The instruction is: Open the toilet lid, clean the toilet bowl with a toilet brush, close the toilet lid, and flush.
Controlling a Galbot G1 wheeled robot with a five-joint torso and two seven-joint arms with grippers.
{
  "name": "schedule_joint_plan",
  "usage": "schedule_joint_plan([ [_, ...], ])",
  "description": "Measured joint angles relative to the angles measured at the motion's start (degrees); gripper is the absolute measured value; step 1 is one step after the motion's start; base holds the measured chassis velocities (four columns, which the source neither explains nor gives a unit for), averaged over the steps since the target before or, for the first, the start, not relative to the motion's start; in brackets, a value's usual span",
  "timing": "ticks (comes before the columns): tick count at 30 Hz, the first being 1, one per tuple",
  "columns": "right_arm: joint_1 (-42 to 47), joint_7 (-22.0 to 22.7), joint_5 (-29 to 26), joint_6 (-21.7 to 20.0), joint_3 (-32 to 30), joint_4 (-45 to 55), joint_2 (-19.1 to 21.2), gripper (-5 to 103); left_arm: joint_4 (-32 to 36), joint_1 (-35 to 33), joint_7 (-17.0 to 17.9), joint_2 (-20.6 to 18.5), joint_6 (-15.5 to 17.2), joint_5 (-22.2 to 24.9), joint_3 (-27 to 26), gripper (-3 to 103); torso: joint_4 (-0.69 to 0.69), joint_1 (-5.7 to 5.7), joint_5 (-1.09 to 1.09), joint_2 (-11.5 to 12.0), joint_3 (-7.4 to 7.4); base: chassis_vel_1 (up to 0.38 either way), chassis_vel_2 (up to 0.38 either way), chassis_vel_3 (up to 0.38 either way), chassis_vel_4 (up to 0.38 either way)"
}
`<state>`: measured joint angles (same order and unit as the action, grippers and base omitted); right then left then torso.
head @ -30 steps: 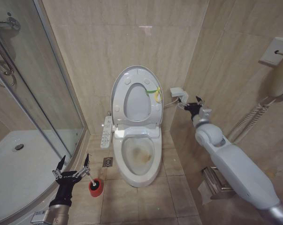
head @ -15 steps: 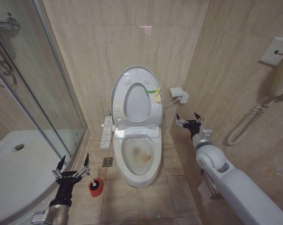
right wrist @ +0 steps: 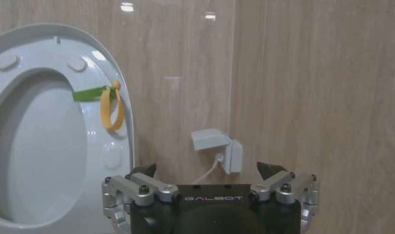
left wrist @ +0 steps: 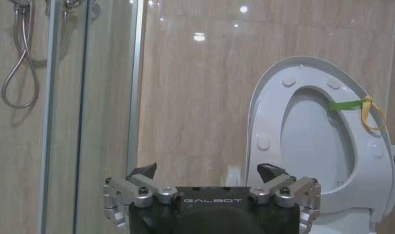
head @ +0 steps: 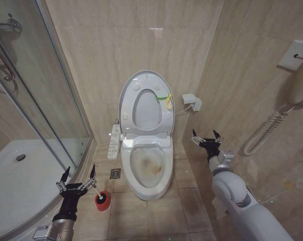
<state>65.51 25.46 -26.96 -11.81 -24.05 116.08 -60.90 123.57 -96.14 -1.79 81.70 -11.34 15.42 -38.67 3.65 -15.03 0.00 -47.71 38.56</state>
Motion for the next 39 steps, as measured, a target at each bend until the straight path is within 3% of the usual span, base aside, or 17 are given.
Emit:
schedule_joint_plan([
  [11,8.25,-2.90,9.37,3.46,-2.30,1.87,-6.26,100,0.00,0.00,0.00,0.00,0.00,0.00,0.00,100,0.00,-0.01,0.00,0.00,0.00,0.000,0.000,0.000,0.000],
  [39,20.55,-12.50,18.42,6.37,-3.05,11.45,-19.51,100,0.00,0.00,0.00,0.00,0.00,0.00,0.00,100,0.00,0.00,-0.01,0.00,0.00,0.000,0.000,0.000,0.000],
])
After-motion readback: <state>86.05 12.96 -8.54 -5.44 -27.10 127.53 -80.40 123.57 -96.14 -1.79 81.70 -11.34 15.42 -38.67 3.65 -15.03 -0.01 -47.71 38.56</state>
